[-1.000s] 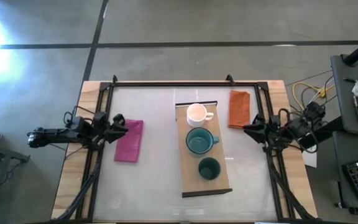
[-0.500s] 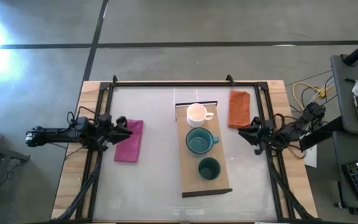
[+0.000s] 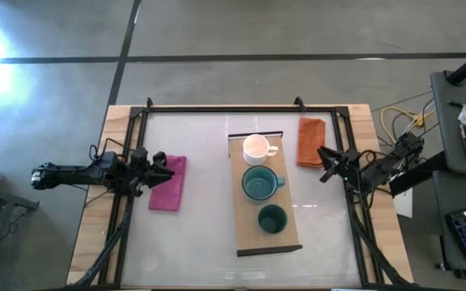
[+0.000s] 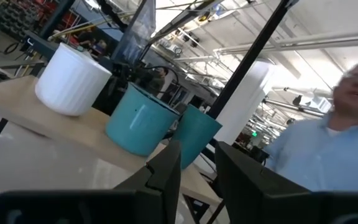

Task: Stack small to large cups/mugs on shelf
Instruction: Return to Home Position

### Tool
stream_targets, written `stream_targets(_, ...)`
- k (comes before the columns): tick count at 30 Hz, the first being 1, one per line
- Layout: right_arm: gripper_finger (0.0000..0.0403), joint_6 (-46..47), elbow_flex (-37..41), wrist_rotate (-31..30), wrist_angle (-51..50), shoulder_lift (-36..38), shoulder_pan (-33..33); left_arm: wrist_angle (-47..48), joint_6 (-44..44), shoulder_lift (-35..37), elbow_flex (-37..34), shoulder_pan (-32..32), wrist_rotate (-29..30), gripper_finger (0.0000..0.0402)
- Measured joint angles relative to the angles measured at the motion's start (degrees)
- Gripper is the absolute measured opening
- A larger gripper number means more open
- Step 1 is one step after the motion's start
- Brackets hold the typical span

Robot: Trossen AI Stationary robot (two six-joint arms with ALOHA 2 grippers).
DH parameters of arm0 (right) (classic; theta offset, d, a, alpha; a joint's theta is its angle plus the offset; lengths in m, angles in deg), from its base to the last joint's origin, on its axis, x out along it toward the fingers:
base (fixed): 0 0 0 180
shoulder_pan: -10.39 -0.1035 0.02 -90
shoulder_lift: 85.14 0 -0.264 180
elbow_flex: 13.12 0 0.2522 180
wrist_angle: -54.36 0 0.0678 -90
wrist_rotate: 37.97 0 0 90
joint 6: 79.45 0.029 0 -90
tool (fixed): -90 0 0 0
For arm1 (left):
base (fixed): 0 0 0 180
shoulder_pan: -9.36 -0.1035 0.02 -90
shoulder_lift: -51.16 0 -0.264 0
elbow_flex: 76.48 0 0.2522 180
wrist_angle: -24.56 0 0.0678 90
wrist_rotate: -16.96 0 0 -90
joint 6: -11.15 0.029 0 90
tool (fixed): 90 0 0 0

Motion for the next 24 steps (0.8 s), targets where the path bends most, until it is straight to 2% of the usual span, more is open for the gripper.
stream_targets(24,0.0078,-1.8,0.0,0.0,0.0,0.0,0.0,0.0,0.0,-1.4,-0.1,0.0,0.0,0.0086)
